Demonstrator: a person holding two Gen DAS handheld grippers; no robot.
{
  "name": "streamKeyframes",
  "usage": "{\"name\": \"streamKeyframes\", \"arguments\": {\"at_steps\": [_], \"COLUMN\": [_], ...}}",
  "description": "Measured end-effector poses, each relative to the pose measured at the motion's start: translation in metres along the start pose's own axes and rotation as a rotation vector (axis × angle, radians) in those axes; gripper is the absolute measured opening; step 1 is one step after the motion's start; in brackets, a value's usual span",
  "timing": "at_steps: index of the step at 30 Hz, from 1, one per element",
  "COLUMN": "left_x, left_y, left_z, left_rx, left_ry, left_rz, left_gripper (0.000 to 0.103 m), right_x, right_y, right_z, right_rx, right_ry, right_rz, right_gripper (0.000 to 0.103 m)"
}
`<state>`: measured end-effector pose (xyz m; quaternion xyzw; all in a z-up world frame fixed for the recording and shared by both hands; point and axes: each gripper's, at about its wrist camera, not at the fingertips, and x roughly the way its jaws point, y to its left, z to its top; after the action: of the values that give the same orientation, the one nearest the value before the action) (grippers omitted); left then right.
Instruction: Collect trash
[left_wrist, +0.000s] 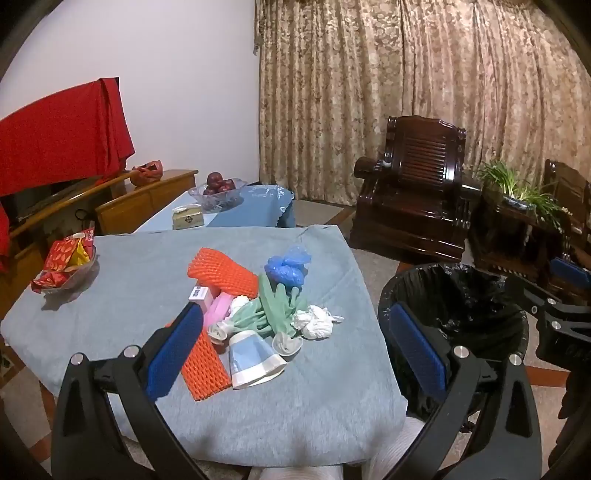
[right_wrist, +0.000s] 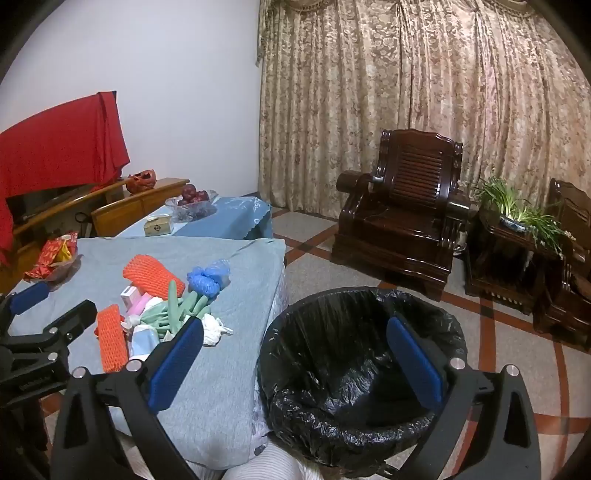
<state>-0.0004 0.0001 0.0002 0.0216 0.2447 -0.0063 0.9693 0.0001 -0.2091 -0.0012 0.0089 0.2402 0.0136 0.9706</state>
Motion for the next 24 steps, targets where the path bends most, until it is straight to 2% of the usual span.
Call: {"name": "streamKeyframes", "arguments": {"at_steps": [24], "left_x": [0.0], "left_y": [0.0001], "left_z": [0.0001], "left_rx": [-0.002], "left_ry": [0.001], "left_rz": [0.001], "left_gripper": [0.098], "right_x": [0.0006], "right_y": [-0.0003], "right_z": [0.0002], "right_rx": [0.002], "right_ry": [0.001], "right_rz": [0.002], "right_gripper": [0.097]}}
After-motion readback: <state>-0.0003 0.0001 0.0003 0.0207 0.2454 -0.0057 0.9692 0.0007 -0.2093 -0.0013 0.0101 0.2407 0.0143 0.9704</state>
